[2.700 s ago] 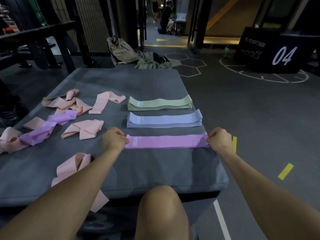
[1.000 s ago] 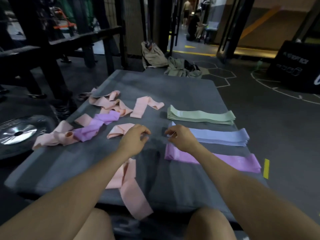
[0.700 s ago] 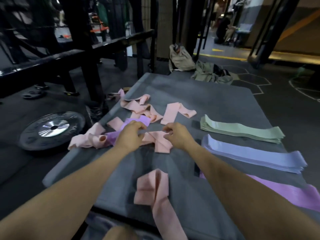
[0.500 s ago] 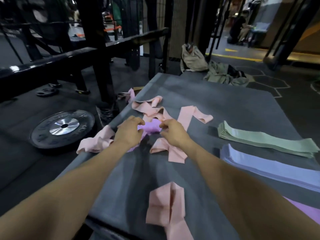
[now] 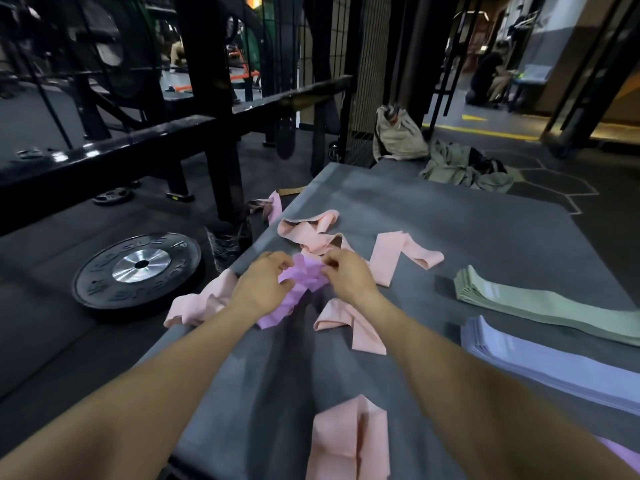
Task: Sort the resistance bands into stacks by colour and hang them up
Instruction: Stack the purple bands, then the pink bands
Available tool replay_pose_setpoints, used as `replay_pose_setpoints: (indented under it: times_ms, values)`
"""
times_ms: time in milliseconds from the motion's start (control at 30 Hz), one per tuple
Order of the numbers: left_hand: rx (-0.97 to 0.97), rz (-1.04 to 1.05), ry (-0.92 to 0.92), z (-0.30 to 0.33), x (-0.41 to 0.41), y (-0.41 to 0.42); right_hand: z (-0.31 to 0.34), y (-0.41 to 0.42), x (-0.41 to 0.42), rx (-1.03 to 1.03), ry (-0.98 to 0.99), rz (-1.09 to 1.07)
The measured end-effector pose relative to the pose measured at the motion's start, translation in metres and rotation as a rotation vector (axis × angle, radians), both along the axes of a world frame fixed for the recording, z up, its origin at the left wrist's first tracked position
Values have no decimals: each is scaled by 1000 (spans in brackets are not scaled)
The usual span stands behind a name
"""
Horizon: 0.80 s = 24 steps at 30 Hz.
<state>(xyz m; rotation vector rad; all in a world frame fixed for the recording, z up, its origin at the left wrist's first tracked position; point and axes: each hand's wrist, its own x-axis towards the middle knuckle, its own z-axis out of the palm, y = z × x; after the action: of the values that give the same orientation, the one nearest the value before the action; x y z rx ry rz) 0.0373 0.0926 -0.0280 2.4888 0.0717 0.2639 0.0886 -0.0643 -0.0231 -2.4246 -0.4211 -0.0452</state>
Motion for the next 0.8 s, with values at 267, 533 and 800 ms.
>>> replay_pose_setpoints:
  times_ms: [267,533,800]
  values:
    - [-226,-82,-205,78,-35,-41,91,-39,-51,221,-80,132]
    - [-384,-145,-260,146,-80,-70,168,-65,-106,343,-169,107]
    - [-763,-222,-103,194,-122,-95,216,-89,-146,493,-219,23]
